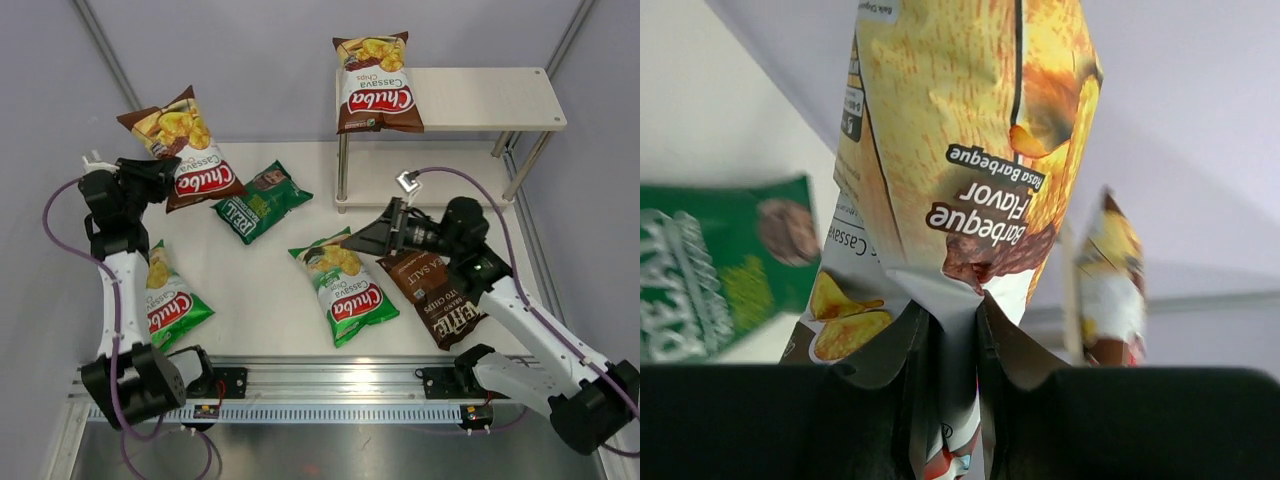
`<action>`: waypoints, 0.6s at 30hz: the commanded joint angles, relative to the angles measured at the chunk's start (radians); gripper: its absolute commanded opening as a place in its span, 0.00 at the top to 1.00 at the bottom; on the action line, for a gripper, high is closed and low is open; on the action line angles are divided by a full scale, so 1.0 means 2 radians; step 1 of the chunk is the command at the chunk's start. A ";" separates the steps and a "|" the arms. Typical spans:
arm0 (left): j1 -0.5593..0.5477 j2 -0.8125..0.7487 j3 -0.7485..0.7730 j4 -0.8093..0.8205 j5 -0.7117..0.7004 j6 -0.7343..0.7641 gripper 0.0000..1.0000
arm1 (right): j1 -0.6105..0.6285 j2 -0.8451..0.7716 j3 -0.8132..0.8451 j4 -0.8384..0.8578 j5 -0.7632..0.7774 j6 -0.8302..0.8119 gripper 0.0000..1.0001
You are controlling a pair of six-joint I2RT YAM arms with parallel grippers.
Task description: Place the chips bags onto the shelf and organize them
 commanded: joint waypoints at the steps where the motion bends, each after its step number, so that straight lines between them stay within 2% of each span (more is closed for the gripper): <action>1: -0.037 -0.092 -0.034 0.018 -0.007 -0.099 0.98 | 0.081 0.032 0.042 0.057 0.115 -0.027 0.00; 2: -0.045 -0.136 -0.049 0.017 -0.014 -0.112 0.97 | 0.104 0.045 0.038 0.074 0.161 -0.026 0.01; 7: -0.100 -0.261 -0.107 -0.005 -0.060 -0.195 0.98 | 0.189 0.078 0.027 0.147 0.293 -0.045 0.01; 11: -0.133 -0.316 -0.110 -0.040 -0.073 -0.217 0.98 | 0.243 0.117 0.040 0.197 0.315 -0.079 0.01; 18: -0.168 -0.367 -0.124 -0.040 -0.051 -0.265 1.00 | 0.292 0.155 0.111 0.176 0.340 -0.143 0.01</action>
